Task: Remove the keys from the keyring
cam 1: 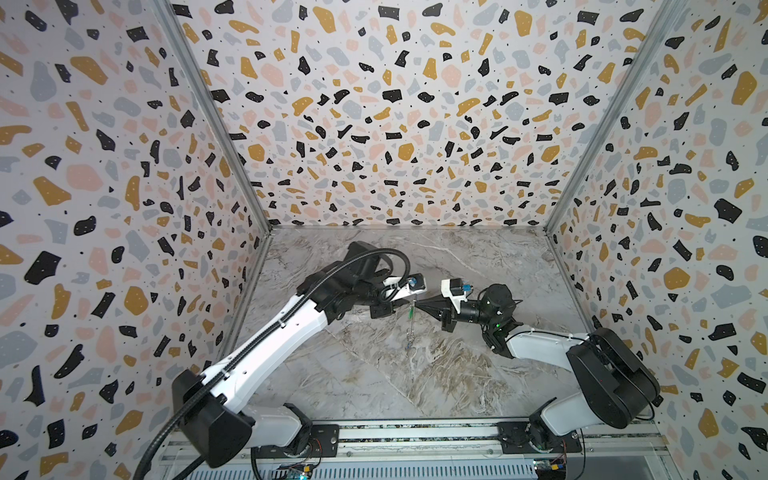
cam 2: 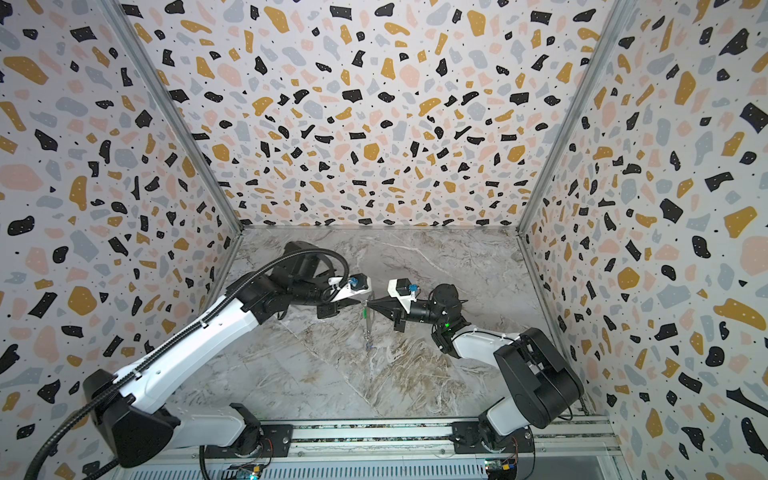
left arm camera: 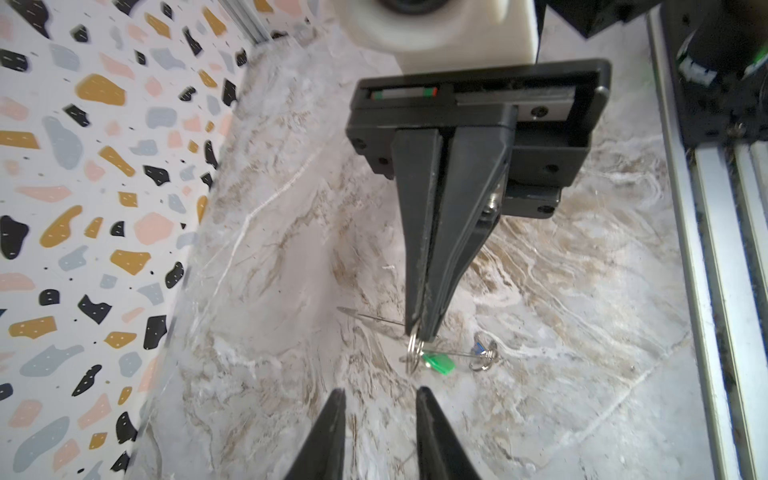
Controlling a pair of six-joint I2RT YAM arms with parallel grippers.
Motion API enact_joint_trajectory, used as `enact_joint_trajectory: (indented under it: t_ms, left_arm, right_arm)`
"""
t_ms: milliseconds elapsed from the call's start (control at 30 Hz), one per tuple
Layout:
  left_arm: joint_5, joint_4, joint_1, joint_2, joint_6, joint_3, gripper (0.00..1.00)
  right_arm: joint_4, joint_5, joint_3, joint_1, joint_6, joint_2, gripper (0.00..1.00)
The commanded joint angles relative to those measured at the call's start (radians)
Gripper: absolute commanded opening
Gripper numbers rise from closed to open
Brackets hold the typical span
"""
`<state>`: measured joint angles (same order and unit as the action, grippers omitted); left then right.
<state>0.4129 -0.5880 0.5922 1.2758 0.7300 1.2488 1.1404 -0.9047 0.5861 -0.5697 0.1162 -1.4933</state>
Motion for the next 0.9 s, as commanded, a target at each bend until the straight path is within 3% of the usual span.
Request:
enact_joint_trajectory:
  t_ms: [0,300,867]
  left_arm:
    - [0.195,0.257,-0.068,-0.093,-0.091,-0.123,0.31]
    - [0.346,0.431,-0.075,-0.124,-0.164,-0.284,0.32]
    - [0.395,0.453,-0.082,-0.061,-0.166,-0.291,0.22]
  right_arm:
    - [0.09,-0.006,0.003,-0.008,0.032,0.005,0.0]
    - [0.093,-0.02,0.008,-0.01,0.029,0.005,0.0]
    - [0.11,-0.038,0.012,-0.009,0.046,0.008,0.0]
